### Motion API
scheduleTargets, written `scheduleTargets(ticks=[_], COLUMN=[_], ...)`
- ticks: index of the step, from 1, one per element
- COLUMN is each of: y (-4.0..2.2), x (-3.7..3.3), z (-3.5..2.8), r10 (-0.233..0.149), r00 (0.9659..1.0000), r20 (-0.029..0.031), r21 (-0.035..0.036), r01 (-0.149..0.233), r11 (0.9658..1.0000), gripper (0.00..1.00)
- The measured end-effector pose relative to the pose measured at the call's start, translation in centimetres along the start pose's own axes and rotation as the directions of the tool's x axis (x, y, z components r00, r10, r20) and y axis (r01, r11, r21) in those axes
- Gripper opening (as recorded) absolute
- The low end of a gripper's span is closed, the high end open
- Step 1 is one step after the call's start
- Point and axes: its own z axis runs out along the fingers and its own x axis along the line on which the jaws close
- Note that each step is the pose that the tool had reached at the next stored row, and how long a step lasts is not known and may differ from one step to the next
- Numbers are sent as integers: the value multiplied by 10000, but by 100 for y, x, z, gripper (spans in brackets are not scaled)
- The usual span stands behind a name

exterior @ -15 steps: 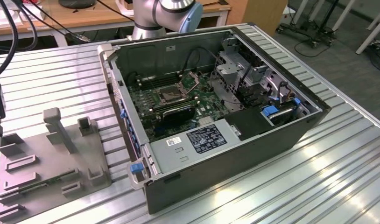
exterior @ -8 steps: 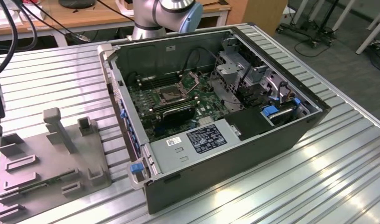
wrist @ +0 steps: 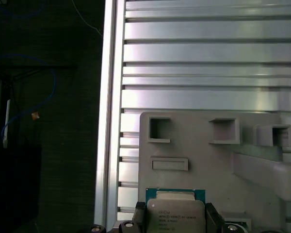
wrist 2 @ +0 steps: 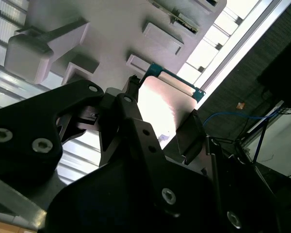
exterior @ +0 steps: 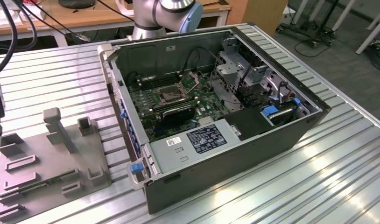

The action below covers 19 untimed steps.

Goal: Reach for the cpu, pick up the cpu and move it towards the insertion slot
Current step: 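Pick up the cpu and move it towards the insertion slot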

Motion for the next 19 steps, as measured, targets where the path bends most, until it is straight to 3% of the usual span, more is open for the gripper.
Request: scheduleTargets(ticks=[19], y=[3], x=[-1], z=[-68], r10=[2], r00=[10000], r20=[2], r21=[-1], r01=[-2], r11=[10000], gripper=[55])
